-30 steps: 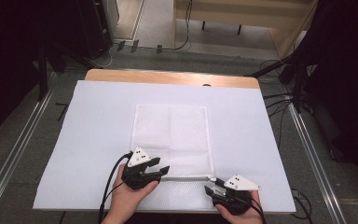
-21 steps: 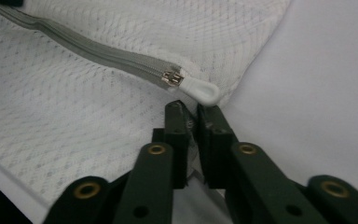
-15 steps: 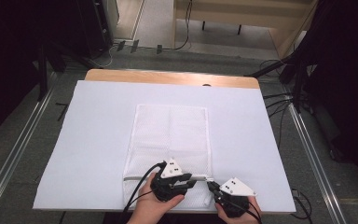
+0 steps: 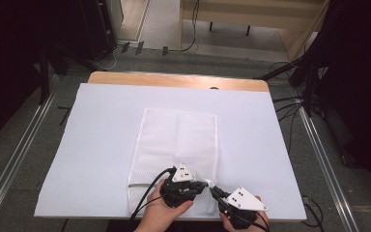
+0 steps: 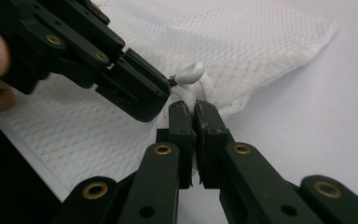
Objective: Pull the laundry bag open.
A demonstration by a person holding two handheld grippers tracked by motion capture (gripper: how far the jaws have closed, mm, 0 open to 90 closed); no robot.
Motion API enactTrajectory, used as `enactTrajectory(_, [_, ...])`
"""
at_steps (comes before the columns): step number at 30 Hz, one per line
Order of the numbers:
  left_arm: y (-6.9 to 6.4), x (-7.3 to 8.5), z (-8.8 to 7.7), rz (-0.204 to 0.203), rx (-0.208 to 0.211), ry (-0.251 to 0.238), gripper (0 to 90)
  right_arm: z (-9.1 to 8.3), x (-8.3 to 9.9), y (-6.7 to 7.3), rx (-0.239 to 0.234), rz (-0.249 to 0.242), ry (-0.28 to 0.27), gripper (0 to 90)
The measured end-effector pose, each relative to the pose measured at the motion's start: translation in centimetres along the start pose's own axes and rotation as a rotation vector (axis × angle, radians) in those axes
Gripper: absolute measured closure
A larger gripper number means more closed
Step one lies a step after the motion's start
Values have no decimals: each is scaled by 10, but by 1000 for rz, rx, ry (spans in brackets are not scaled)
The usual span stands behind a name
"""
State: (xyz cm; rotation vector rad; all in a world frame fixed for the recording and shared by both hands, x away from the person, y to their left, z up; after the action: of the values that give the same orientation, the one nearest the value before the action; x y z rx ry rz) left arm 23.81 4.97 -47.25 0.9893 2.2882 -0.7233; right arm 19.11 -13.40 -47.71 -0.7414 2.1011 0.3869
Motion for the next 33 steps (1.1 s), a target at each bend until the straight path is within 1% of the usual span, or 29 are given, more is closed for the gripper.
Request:
enactTrajectory(1, [-1, -1, -2, 7, -2, -7, 764, 0, 0, -1, 16, -1, 9, 881])
enactTrajectory(3, [-5, -5, -8, 7, 13, -31, 751, 0, 0, -2, 17, 0, 11, 881])
enactTrajectory(4, [-5, -5, -8, 7, 13, -31, 743, 0, 0, -2, 17, 0, 11, 881])
enactTrajectory(5, [-8, -9, -10, 0, 17, -52, 722, 1, 0, 0, 19, -2, 13, 881])
enactTrajectory(7, [-10, -12, -13, -17, 20, -71, 679, 1, 0, 1, 17, -11, 13, 882])
enactTrajectory(9, [-11, -16, -15, -44, 24, -95, 631, 2, -1, 3, 21, -14, 16, 882])
enactTrajectory(11, [-11, -18, -15, -77, 11, -104, 530, 3, -1, 5, 20, -21, 17, 882])
enactTrajectory(12, [-11, -18, -15, -77, 11, -104, 485, 3, -1, 5, 20, -21, 17, 882])
enactTrajectory(13, [-11, -20, -15, -113, 6, -98, 463, 4, -2, 7, 18, -27, 19, 882])
enactTrajectory(14, [-11, -20, -13, -132, -1, -101, 446, 4, -2, 8, 20, -34, 19, 882])
enactTrajectory(15, [-12, -21, -12, -145, -12, -100, 425, 5, -2, 10, 24, -42, 23, 882])
enactTrajectory(16, [-13, -20, -10, -148, -23, -93, 419, 5, -2, 12, 27, -49, 24, 882])
enactTrajectory(18, [-13, -20, -9, -148, -31, -90, 421, 6, -3, 14, 31, -56, 25, 882])
enactTrajectory(19, [-14, -19, -7, -138, -42, -77, 433, 6, -3, 17, 34, -69, 29, 882])
enactTrajectory(20, [-14, -19, -7, -138, -42, -77, 450, 6, -3, 17, 34, -69, 29, 882])
enactTrajectory(21, [-14, -19, -8, -138, -30, -76, 467, 7, -3, 18, 41, -81, 35, 882])
enactTrajectory(22, [-14, -19, -8, -138, -30, -76, 491, 7, -3, 18, 42, -83, 36, 882])
enactTrajectory(23, [-12, -19, -11, -143, -11, -79, 514, 7, -3, 18, 46, -81, 37, 882])
enactTrajectory(24, [-12, -19, -11, -143, -11, -79, 534, 7, -3, 18, 47, -77, 38, 882])
enactTrajectory(25, [-10, -20, -14, -150, 15, -84, 564, 8, -3, 17, 48, -75, 38, 882])
enactTrajectory(26, [-9, -20, -15, -156, 25, -90, 580, 7, -3, 16, 48, -74, 39, 882])
enactTrajectory(28, [-8, -19, -17, -161, 28, -93, 596, 7, -2, 16, 49, -75, 42, 882])
enactTrajectory(29, [-5, -19, -20, -170, 32, -100, 625, 7, -2, 15, 50, -69, 38, 882])
enactTrajectory(30, [-5, -19, -20, -170, 32, -100, 638, 7, -2, 15, 50, -69, 38, 882])
enactTrajectory(31, [-2, -18, -22, -179, 50, -100, 654, 6, -3, 13, 53, -70, 33, 882])
enactTrajectory(32, [-2, -18, -22, -179, 50, -100, 669, 6, -3, 13, 53, -70, 33, 882])
enactTrajectory(33, [0, -17, -22, -183, 68, -97, 699, 6, -3, 12, 56, -61, 29, 882])
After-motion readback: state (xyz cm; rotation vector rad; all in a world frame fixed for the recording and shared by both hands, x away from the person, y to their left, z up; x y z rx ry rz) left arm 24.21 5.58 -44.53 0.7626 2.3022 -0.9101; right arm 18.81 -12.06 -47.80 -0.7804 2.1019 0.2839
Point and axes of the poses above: each handheld gripper's, and its own axes: z roughly forward along the jaws, x roughly out of its underside, y roughly to its left, the point moved 2 cm from there along z, roughly forward along the jaws, and after that the axes turned 6 degrees about y, right-handed, at the moved point
